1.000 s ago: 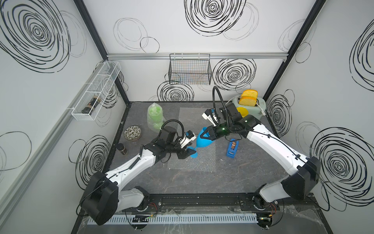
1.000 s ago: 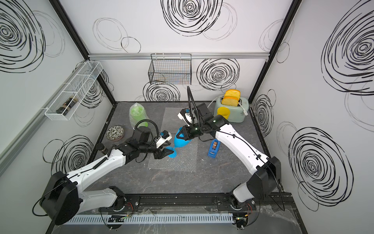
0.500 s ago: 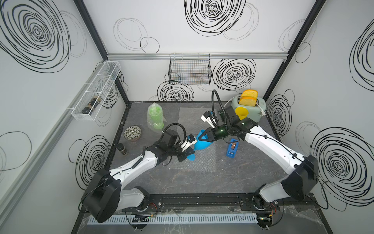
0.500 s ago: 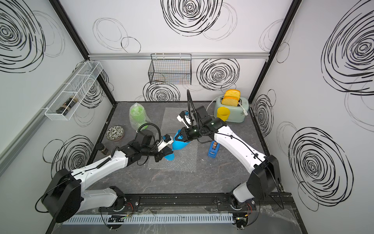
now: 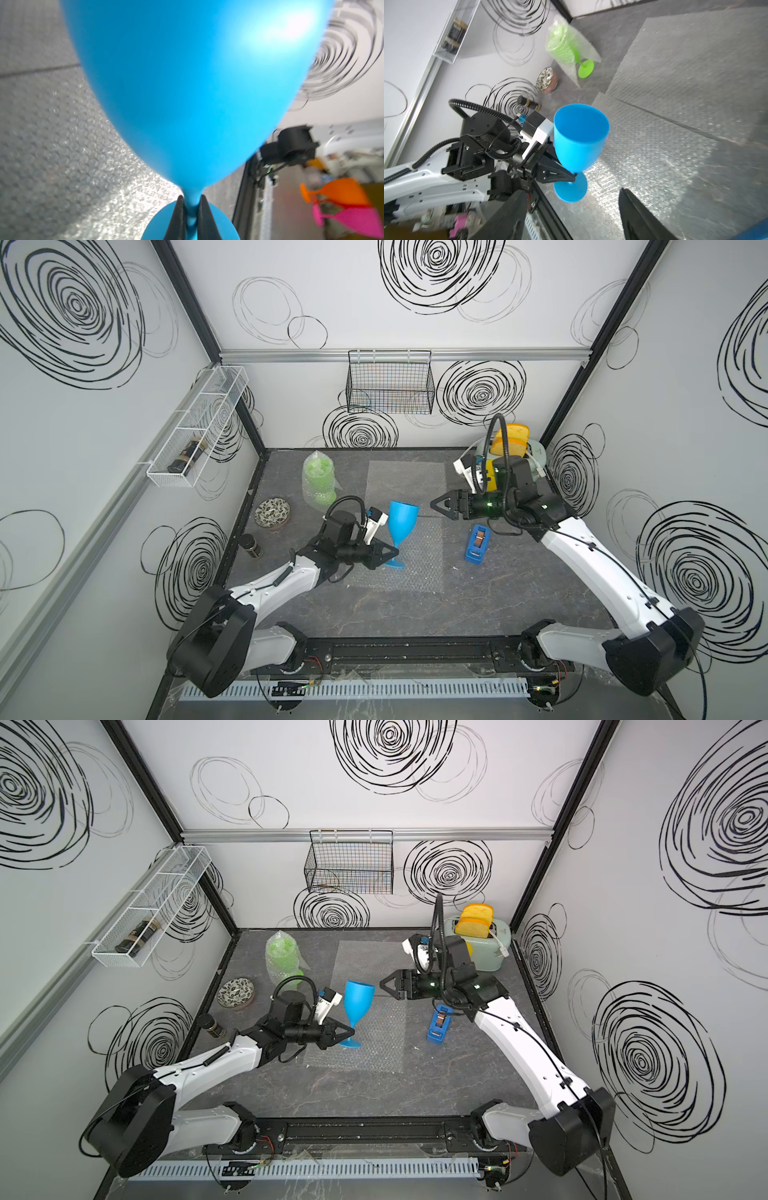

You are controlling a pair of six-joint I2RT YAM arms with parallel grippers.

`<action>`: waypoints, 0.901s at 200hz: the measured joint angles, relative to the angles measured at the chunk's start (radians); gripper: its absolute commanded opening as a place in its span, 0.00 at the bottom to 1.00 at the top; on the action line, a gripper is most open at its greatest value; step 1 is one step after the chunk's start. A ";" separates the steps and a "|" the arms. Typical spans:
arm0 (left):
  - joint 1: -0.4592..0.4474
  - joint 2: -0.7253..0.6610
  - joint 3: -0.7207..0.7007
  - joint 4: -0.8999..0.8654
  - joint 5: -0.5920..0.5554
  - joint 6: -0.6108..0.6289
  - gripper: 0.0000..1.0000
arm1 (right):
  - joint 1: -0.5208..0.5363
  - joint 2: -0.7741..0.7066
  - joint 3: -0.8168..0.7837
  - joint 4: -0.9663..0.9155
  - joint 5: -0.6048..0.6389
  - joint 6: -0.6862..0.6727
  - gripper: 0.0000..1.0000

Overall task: Wrap wine glasses in bubble wrap
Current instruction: Pick up the wine glass at the center of the board, then place the wine glass on the bubble wrap.

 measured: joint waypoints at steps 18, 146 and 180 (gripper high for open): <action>-0.024 0.074 -0.002 0.039 0.016 -0.119 0.00 | -0.003 -0.036 -0.104 0.026 0.045 0.029 0.70; -0.101 0.357 0.078 0.123 0.013 -0.411 0.00 | 0.008 0.095 -0.452 0.242 0.172 0.268 0.61; -0.100 0.357 0.080 0.112 0.010 -0.412 0.00 | 0.031 0.174 -0.438 0.251 0.174 0.274 0.61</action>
